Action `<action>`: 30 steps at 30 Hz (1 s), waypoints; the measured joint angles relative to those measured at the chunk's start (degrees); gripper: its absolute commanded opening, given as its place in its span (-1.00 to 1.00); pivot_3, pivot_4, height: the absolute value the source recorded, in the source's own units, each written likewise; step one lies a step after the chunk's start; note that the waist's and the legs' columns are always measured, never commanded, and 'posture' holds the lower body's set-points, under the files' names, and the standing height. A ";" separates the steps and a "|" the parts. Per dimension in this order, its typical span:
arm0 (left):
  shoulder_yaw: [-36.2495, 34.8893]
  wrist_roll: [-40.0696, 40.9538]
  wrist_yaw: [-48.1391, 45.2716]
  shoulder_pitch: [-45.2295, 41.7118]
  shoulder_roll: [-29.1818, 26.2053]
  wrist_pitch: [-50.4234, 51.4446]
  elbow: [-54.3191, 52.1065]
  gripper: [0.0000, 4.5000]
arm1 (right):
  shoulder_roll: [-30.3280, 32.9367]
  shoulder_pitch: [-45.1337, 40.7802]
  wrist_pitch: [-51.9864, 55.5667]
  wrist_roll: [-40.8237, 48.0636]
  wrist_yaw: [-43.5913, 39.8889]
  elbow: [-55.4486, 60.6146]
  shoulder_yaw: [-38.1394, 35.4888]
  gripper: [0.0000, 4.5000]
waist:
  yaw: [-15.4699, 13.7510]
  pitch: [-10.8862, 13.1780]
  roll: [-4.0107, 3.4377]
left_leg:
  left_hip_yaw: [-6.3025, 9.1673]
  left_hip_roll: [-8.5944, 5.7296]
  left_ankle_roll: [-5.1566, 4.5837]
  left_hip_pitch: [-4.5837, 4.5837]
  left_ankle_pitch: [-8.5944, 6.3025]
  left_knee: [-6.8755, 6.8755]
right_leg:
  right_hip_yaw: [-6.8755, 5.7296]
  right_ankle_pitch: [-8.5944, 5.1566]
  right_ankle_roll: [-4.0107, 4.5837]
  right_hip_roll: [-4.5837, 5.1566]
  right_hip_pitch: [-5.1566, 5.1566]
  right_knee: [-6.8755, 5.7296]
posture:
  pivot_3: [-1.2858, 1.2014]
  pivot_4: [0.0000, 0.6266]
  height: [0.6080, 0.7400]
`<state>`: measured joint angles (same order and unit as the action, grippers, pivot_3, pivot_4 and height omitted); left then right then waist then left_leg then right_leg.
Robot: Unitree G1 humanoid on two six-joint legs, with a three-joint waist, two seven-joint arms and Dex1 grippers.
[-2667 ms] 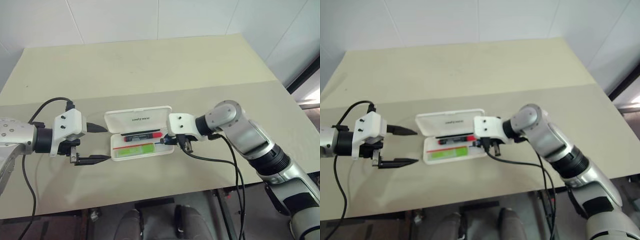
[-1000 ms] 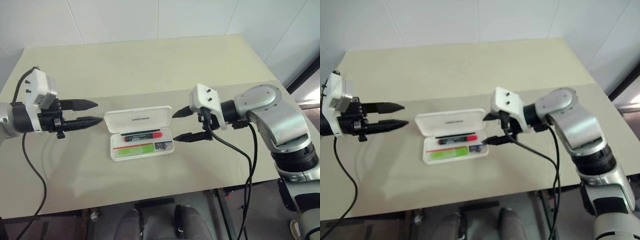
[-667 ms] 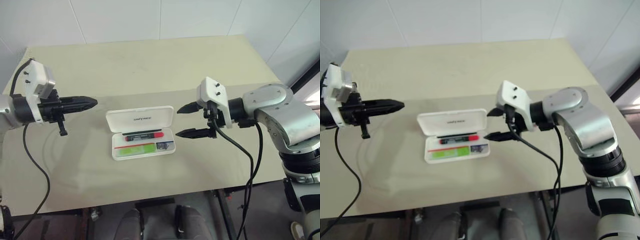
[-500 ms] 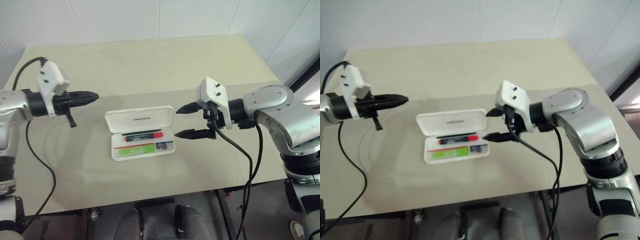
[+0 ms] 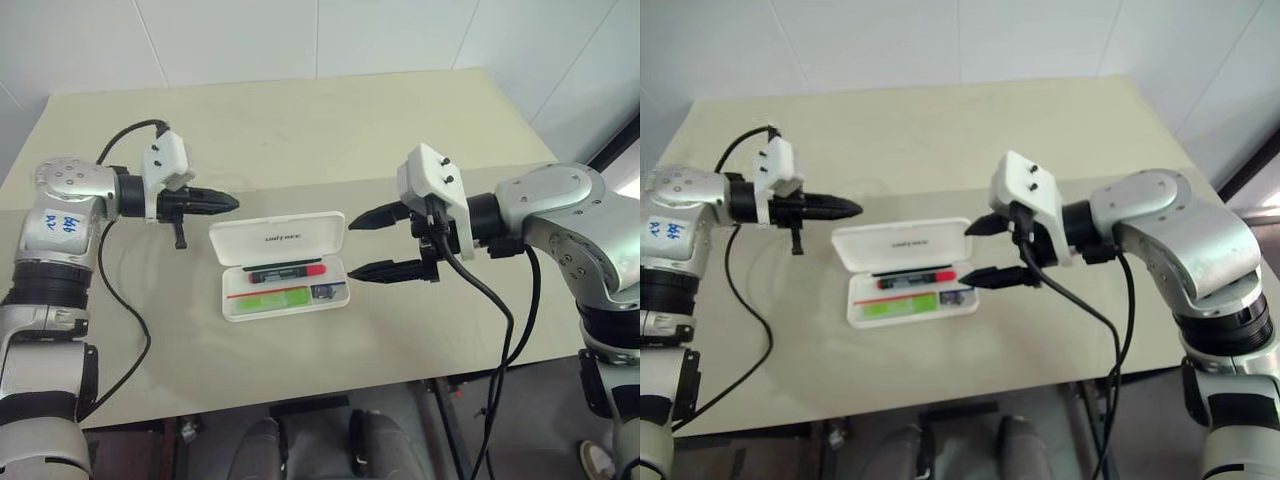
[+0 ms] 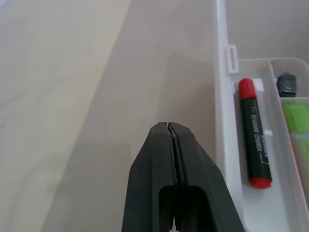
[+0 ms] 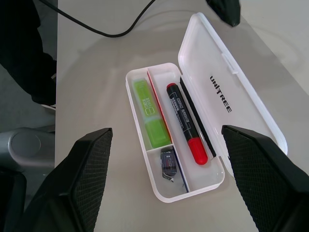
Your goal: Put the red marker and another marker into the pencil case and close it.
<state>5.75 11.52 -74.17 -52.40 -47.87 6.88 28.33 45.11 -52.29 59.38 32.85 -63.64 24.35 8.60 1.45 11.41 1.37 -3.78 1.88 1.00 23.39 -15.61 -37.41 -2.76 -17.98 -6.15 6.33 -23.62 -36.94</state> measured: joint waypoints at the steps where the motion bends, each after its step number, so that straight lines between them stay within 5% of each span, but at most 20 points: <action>1: 0.42 -0.55 -0.84 -0.21 0.13 -0.63 0.34 -0.99 | 0.22 0.00 0.32 0.42 0.24 0.23 -0.26 0.71 | -0.03 0.00 0.00 | 0.00 0.00 0.00 0.00 0.00 0.00 | 0.00 0.00 0.00 0.00 0.00 0.00 | 0.03 -0.52 1.00; 16: 1.70 -3.66 -4.91 -3.56 2.96 -4.98 3.68 -0.99 | 2.02 0.00 1.18 3.71 2.37 0.94 -0.30 0.71 | -0.04 0.00 0.00 | 0.02 0.00 -0.03 0.04 -0.02 -0.10 | -0.01 0.01 -0.02 0.01 0.00 -0.02 | 0.03 -0.52 1.00; 30: 4.85 -3.49 -8.06 2.37 7.43 -1.30 -8.80 -0.99 | 3.13 -1.40 3.66 7.42 3.42 1.22 -0.40 0.71 | -0.19 0.00 0.00 | 0.05 0.00 -0.05 0.07 -0.03 -0.18 | 0.00 0.01 -0.03 0.03 0.02 -0.04 | 0.03 -0.52 1.00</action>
<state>10.61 8.03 -82.22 -50.03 -40.44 5.58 19.54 48.24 -53.70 63.04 40.27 -60.22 25.57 8.20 1.26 11.41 1.36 -3.73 1.88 0.95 23.45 -15.63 -37.60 -2.76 -17.97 -6.18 6.36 -23.60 -36.98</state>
